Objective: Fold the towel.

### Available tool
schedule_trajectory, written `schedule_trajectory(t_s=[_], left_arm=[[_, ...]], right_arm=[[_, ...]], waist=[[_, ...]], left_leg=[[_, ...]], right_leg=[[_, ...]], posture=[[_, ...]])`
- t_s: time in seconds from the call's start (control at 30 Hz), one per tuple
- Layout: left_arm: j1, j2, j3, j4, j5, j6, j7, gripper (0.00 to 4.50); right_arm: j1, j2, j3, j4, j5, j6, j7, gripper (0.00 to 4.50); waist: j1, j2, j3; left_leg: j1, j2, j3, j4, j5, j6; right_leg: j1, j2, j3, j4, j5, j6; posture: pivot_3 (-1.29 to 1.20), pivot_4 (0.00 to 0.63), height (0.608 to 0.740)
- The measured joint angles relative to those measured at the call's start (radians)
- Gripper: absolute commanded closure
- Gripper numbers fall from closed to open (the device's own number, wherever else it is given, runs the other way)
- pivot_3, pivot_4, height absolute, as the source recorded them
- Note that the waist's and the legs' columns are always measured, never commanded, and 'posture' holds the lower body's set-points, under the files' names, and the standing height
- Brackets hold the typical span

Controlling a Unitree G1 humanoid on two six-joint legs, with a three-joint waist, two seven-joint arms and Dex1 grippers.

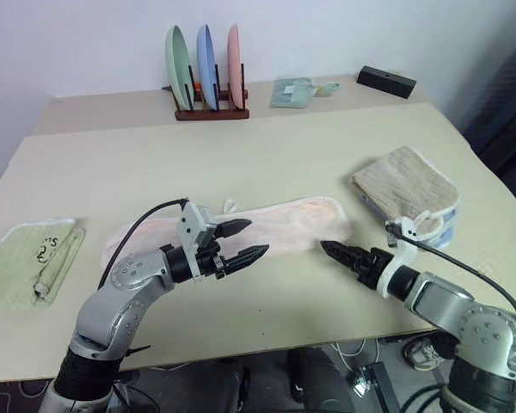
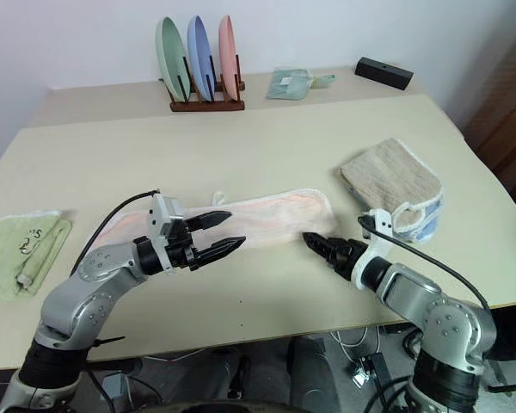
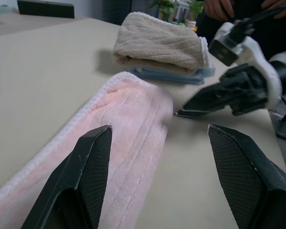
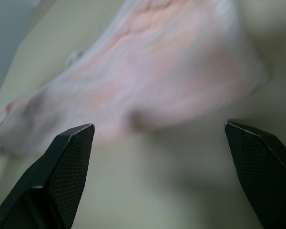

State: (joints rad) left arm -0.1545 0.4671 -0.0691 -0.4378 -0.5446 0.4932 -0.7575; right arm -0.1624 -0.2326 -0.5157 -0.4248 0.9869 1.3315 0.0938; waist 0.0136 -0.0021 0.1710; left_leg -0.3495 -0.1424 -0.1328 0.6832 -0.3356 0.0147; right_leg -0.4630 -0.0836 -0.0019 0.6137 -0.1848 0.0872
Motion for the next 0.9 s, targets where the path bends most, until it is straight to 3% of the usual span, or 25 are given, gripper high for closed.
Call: schedule_trajectory(t_s=[0.17,0.23,0.5,0.7,0.9], left_arm=[[0.010,0.009,0.007,0.000,-0.002,-0.004,-0.016,1.21],[0.023,0.009,0.007,-0.001,-0.002,-0.005,-0.019,1.21],[0.052,0.001,0.014,-0.003,-0.001,-0.014,0.012,1.21],[0.071,-0.001,0.031,0.001,-0.001,-0.030,0.033,1.21],[0.076,0.002,0.058,0.038,0.008,-0.047,0.040,1.21]], right_arm=[[-0.103,0.093,-0.067,0.099,0.035,-0.010,-0.148,0.06],[-0.140,0.109,-0.093,0.139,0.049,-0.020,-0.197,0.58],[-0.162,0.117,-0.112,0.196,0.060,-0.067,-0.318,4.45],[-0.154,0.053,-0.113,0.167,0.103,-0.073,-0.343,4.45],[-0.113,-0.189,-0.105,0.067,0.154,-0.054,-0.245,4.45]], waist=[[-0.001,0.000,-0.001],[0.000,0.001,-0.002],[-0.001,0.002,-0.002],[0.001,0.003,-0.003],[0.000,0.003,-0.003]], left_leg=[[0.002,0.000,0.000,0.000,0.000,0.000],[0.002,0.000,0.000,0.000,0.000,0.000],[0.001,0.000,0.000,0.000,0.000,0.000],[0.001,0.000,0.000,0.000,0.000,0.001],[0.001,0.000,0.000,-0.001,0.000,0.001]], right_leg=[[0.002,0.000,0.000,0.000,0.000,0.000],[0.002,0.000,0.000,0.000,0.000,0.000],[0.001,0.000,0.000,0.000,0.000,0.000],[0.001,0.000,0.000,-0.001,0.000,0.000],[0.002,0.000,0.000,-0.001,0.000,0.000]], posture=[[0.00,0.150,0.740],[0.00,0.150,0.740],[0.00,0.150,0.740],[0.00,0.150,0.740],[0.00,0.150,0.740]])
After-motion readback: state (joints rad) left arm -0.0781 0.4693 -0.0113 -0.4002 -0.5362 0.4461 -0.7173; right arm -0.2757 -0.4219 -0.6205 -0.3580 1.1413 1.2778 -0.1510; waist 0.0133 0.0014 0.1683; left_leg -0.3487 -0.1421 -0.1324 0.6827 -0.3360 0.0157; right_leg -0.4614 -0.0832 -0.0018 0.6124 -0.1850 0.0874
